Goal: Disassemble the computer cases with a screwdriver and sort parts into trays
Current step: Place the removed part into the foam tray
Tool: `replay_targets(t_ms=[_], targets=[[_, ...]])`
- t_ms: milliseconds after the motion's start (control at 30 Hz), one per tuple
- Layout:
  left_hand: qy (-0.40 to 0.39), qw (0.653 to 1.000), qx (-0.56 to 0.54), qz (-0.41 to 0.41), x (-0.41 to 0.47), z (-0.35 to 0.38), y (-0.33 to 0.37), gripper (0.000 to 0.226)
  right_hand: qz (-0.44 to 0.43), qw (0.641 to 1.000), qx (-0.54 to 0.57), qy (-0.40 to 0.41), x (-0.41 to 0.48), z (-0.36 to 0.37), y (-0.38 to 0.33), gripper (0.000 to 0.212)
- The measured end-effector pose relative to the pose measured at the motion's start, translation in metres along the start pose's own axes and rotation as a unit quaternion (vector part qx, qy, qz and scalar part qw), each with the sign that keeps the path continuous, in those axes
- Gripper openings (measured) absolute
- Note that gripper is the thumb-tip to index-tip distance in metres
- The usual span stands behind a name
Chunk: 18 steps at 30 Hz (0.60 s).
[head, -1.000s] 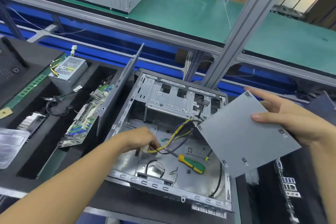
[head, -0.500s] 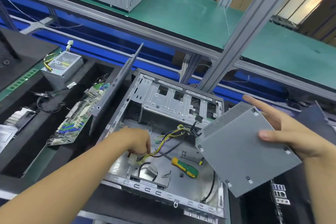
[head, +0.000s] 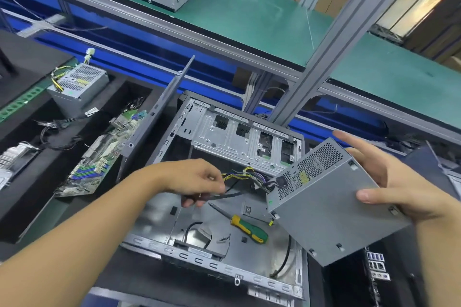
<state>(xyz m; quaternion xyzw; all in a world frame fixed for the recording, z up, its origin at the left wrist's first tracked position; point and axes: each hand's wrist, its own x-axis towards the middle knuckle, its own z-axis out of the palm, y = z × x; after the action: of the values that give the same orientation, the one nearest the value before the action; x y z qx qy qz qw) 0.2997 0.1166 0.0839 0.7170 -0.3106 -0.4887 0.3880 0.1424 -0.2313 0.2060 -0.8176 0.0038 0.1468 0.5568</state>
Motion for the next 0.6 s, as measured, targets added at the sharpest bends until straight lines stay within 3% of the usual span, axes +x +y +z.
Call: replay_targets(t_ms=[100,200,267,400,533,600], targets=[[-0.010,0.999,0.031,-0.001,0.009,0.010,-0.003,0.031,-0.014,1.000,-0.005,0.002,0.001,0.001,-0.001,0.104],[0.012,0.989,0.146,0.028,0.022,0.023,-0.006,0.074,-0.035,0.999,-0.006,0.000,0.004,0.003,-0.002,0.102],[0.037,0.989,0.132,0.056,0.029,0.033,-0.006,0.083,-0.051,0.999,-0.005,-0.003,0.007,0.006,-0.003,0.100],[0.113,0.978,0.069,0.159,0.043,0.052,-0.004,0.056,-0.068,0.997,-0.028,0.009,0.011,0.016,-0.004,0.099],[0.189,0.959,-0.084,0.192,0.047,0.061,-0.007,0.005,-0.065,0.998,-0.013,0.017,0.014,0.022,-0.003,0.099],[0.180,0.948,-0.159,0.208,0.047,0.062,-0.013,0.019,-0.064,0.997,0.011,0.028,0.014,0.023,-0.001,0.099]])
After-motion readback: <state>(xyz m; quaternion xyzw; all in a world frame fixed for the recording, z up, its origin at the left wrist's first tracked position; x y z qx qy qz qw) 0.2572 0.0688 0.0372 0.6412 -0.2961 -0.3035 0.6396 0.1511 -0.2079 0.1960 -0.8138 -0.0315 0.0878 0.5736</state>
